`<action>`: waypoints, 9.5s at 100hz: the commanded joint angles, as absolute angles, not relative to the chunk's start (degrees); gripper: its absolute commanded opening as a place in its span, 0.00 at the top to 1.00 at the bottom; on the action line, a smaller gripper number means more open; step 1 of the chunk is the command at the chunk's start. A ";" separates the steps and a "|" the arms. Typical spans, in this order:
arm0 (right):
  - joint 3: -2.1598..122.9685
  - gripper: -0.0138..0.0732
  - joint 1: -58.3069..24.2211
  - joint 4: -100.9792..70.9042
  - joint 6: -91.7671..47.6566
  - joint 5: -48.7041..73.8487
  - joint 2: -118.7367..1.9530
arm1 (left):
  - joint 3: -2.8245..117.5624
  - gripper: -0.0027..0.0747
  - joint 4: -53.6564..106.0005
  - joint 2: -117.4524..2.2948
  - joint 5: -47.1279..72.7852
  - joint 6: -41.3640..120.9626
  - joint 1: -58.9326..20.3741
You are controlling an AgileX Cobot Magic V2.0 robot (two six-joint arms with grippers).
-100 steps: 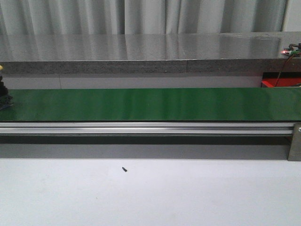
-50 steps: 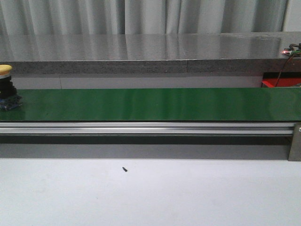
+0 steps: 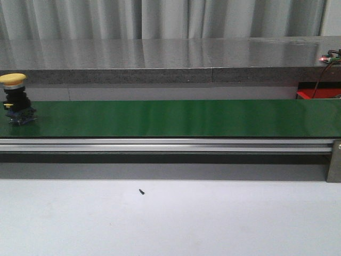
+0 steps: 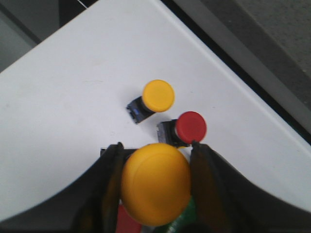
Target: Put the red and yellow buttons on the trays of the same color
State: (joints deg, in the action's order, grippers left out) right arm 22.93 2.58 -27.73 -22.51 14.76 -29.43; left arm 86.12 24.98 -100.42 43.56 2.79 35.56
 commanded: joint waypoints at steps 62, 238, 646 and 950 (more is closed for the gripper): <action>24.54 0.98 2.58 -28.41 -22.75 10.36 -29.38 | 83.22 0.76 30.27 -98.20 42.50 8.34 23.15; 49.91 0.98 -3.42 -28.26 -25.04 36.09 -51.51 | 53.24 0.99 26.22 -55.56 37.40 22.08 8.90; 79.86 0.60 18.11 -21.81 -20.82 56.01 -81.65 | 43.34 0.99 26.45 -42.00 31.83 22.08 8.90; 74.78 0.17 -8.14 -29.02 -51.61 49.59 -84.78 | 43.34 0.99 26.45 -42.00 32.01 22.08 8.90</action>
State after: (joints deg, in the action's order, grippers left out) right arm 72.57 -6.32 -27.33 -50.71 51.42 -84.80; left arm 41.73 25.00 -42.16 35.42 22.34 9.32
